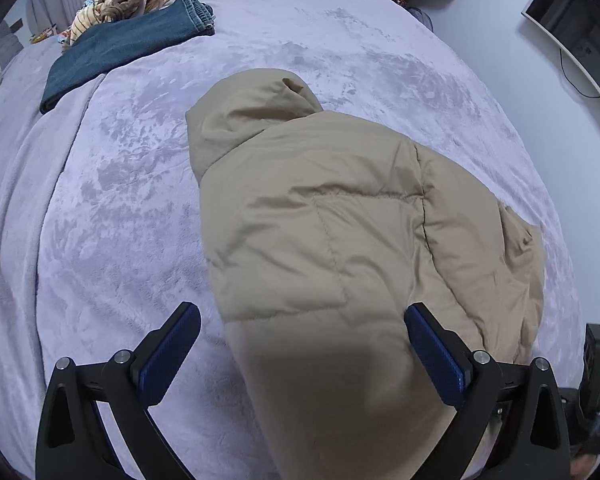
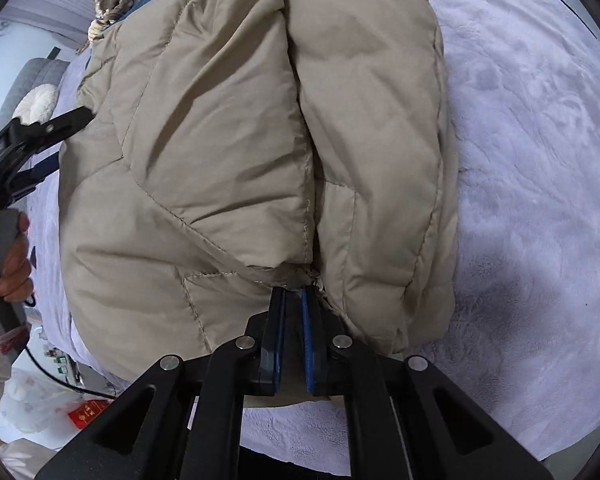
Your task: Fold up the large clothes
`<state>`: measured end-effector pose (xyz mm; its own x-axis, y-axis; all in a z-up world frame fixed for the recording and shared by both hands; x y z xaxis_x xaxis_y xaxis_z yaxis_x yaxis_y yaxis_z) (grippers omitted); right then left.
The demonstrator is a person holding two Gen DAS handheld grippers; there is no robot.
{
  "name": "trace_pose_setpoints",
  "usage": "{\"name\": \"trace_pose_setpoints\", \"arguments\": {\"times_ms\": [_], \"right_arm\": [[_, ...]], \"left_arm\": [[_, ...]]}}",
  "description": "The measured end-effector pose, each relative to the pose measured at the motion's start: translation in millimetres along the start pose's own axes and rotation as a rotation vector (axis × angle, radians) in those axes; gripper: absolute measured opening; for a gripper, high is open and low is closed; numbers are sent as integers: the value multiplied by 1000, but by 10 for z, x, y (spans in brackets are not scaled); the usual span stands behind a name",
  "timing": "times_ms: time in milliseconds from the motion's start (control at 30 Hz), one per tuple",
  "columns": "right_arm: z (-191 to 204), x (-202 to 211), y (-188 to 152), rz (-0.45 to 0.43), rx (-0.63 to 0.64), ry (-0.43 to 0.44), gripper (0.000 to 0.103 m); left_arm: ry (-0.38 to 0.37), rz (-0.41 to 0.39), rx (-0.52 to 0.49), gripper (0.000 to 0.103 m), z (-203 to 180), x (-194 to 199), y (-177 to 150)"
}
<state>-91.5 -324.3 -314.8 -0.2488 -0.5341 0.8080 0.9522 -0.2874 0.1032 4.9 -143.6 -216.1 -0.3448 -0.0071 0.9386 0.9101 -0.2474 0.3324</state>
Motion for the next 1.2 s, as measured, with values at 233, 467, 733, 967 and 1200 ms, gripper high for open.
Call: {"name": "trace_pose_setpoints", "arguments": {"times_ms": [233,467,733,967,1200], "right_arm": [[96,27,-5,-44,-55,-53,9],[211,117,-97,-98,-98,-111,10],[406,293,-208,-138,-121,-142,15],[611,651,-177,-163,-82,-83,48],[500,935,142,-181,-24,-13,70]], "left_arm": [[22,21,-53,102,181,182,-302],[14,-5,-64,102,318,277,-441],[-22,14,-68,102,372,370,-533],[-28,69,-35,102,386,211,-623],[-96,151,59,102,303,21,-646]]}}
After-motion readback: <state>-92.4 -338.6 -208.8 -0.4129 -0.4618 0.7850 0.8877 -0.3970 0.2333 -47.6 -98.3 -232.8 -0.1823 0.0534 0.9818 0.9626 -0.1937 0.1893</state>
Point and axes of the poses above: each gripper's, at about its wrist camera, not at the fingertips, and x roughly against the way its jaws point, z to its left, y to its top, the point moved 9 cm from there along -x, roughly the way its jaws point, and after that the axes turned 15 degrees about y, right-handed, at the moved point
